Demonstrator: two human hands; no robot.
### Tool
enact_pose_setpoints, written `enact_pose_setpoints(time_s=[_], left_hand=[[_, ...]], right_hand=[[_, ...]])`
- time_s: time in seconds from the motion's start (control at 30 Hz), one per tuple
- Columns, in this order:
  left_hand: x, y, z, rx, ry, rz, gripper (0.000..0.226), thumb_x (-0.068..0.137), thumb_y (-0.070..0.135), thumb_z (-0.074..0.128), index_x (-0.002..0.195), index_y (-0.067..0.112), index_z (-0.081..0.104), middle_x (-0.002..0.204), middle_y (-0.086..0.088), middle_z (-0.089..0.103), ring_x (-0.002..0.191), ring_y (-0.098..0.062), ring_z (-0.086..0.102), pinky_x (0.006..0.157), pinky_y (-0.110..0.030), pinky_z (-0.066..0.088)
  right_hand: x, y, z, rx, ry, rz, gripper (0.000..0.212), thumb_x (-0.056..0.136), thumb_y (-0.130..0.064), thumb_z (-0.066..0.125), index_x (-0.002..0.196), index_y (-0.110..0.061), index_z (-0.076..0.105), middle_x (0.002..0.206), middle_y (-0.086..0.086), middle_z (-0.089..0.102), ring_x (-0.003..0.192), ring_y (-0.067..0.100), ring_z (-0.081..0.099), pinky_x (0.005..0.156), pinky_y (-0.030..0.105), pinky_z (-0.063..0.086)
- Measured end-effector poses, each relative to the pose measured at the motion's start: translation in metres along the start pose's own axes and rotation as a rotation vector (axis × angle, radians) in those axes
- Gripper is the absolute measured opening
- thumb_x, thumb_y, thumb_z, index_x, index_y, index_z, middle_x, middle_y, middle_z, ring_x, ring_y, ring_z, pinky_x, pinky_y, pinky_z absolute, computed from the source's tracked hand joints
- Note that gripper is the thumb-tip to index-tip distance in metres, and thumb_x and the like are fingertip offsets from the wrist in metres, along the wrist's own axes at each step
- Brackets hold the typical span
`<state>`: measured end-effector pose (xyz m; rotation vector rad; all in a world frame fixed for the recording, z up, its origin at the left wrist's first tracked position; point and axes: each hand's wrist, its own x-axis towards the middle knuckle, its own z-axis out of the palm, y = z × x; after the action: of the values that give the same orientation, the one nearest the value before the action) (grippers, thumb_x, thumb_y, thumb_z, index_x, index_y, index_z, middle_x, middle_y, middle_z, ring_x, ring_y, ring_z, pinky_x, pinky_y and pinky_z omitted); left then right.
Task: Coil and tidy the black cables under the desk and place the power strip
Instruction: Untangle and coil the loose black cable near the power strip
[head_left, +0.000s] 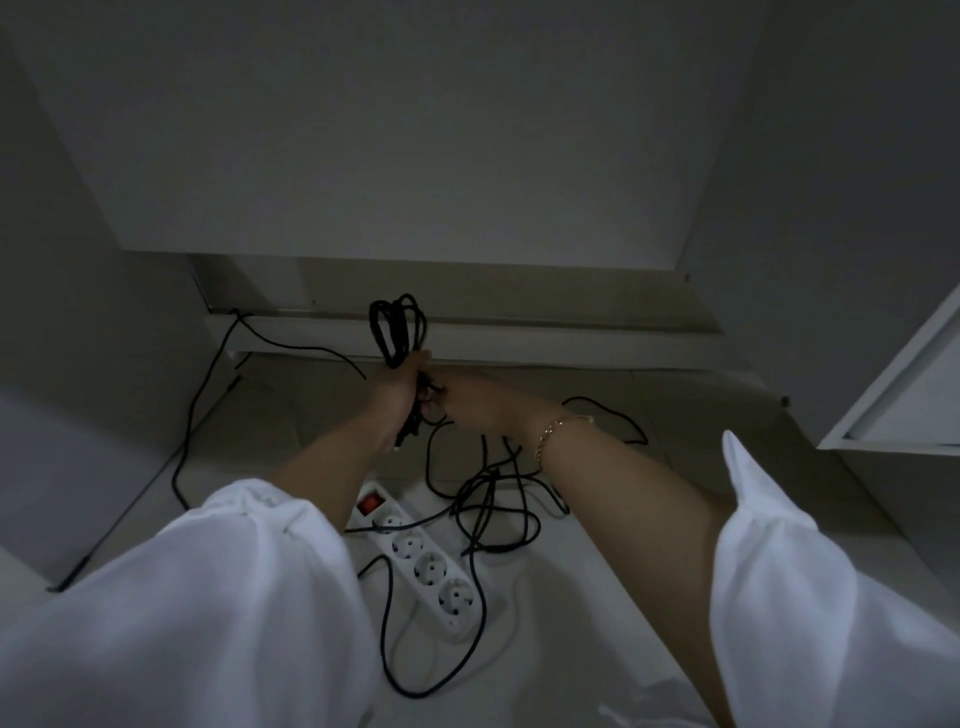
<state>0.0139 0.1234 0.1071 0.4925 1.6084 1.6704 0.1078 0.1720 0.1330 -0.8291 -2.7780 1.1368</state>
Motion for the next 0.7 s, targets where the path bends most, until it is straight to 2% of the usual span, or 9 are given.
enact_pose_setpoints(time_s=[0.07, 0.13, 0.2, 0.27, 0.3, 0.4, 0.53, 0.63, 0.7], left_hand=[[0.004, 0.001, -0.006, 0.016, 0.071, 0.028, 0.036, 0.095, 0.028, 0.049, 0.062, 0.015, 0.049, 0.041, 0.003, 0.051, 0.035, -0.009, 0.043, 0.037, -0.017, 0.034], [0.004, 0.004, -0.009, -0.011, 0.09, 0.032, 0.034, 0.096, 0.029, 0.046, 0.064, 0.016, 0.047, 0.036, 0.005, 0.049, 0.041, -0.014, 0.045, 0.035, -0.016, 0.034], [-0.002, 0.007, -0.009, -0.075, 0.066, 0.007, 0.027, 0.097, 0.032, 0.046, 0.075, 0.016, 0.05, 0.045, 0.002, 0.055, 0.046, -0.013, 0.051, 0.037, -0.014, 0.039], [-0.007, 0.007, -0.008, -0.113, 0.005, -0.02, 0.024, 0.097, 0.035, 0.047, 0.087, 0.013, 0.054, 0.065, -0.001, 0.058, 0.05, -0.011, 0.057, 0.042, -0.015, 0.045], [-0.01, 0.007, -0.008, -0.141, -0.036, -0.032, 0.027, 0.097, 0.034, 0.047, 0.086, 0.011, 0.056, 0.069, -0.003, 0.06, 0.049, -0.01, 0.06, 0.043, -0.015, 0.048], [-0.01, 0.007, -0.009, -0.256, -0.13, -0.07, 0.027, 0.098, 0.032, 0.046, 0.081, 0.012, 0.056, 0.054, 0.0, 0.066, 0.05, -0.012, 0.065, 0.046, -0.019, 0.053], [-0.003, 0.007, -0.012, -0.371, -0.202, -0.076, 0.03, 0.1, 0.03, 0.042, 0.073, 0.017, 0.048, 0.042, 0.005, 0.044, 0.046, -0.011, 0.046, 0.046, -0.017, 0.046], [0.0, 0.008, -0.014, -0.342, -0.277, -0.078, 0.03, 0.101, 0.028, 0.037, 0.075, 0.017, 0.045, 0.039, 0.008, 0.033, 0.032, -0.005, 0.034, 0.037, -0.013, 0.032], [0.001, 0.01, -0.014, -0.253, -0.35, -0.111, 0.029, 0.101, 0.031, 0.038, 0.075, 0.018, 0.046, 0.038, 0.009, 0.029, 0.029, -0.003, 0.026, 0.035, -0.012, 0.025]], right_hand=[[0.0, -0.005, -0.002, 0.08, -0.014, 0.034, 0.023, 0.099, -0.013, 0.035, 0.096, 0.0, 0.055, 0.088, 0.009, 0.054, 0.072, 0.02, 0.052, 0.06, 0.026, 0.042], [0.0, -0.006, -0.006, 0.172, -0.015, 0.11, 0.022, 0.098, -0.014, 0.038, 0.08, -0.006, 0.047, 0.069, 0.007, 0.047, 0.054, 0.017, 0.047, 0.051, 0.026, 0.039], [-0.002, -0.004, -0.007, 0.189, -0.046, 0.163, 0.016, 0.098, -0.018, 0.04, 0.09, -0.006, 0.046, 0.066, 0.005, 0.045, 0.053, 0.016, 0.048, 0.053, 0.025, 0.041], [-0.008, -0.002, -0.008, 0.206, -0.102, 0.191, 0.02, 0.099, -0.025, 0.039, 0.098, -0.007, 0.048, 0.066, 0.003, 0.045, 0.054, 0.015, 0.048, 0.056, 0.023, 0.043], [-0.01, 0.001, -0.008, 0.197, -0.127, 0.195, 0.024, 0.1, -0.029, 0.037, 0.099, -0.008, 0.049, 0.066, 0.002, 0.044, 0.054, 0.014, 0.049, 0.057, 0.022, 0.044], [-0.013, 0.007, -0.01, 0.168, -0.155, 0.194, 0.032, 0.1, -0.036, 0.032, 0.093, -0.012, 0.052, 0.062, 0.003, 0.045, 0.056, 0.015, 0.053, 0.057, 0.022, 0.043], [-0.017, 0.014, -0.013, 0.16, -0.262, 0.225, 0.044, 0.096, -0.052, 0.033, 0.076, -0.018, 0.053, 0.061, 0.001, 0.048, 0.06, 0.012, 0.056, 0.065, 0.023, 0.043], [-0.019, 0.016, -0.014, 0.172, -0.245, 0.236, 0.045, 0.088, -0.06, 0.045, 0.066, -0.021, 0.046, 0.061, -0.005, 0.044, 0.057, 0.009, 0.047, 0.056, 0.018, 0.039], [-0.018, 0.015, -0.016, 0.166, -0.247, 0.206, 0.039, 0.085, -0.053, 0.056, 0.062, -0.024, 0.045, 0.062, -0.007, 0.042, 0.056, 0.008, 0.041, 0.054, 0.018, 0.035]])
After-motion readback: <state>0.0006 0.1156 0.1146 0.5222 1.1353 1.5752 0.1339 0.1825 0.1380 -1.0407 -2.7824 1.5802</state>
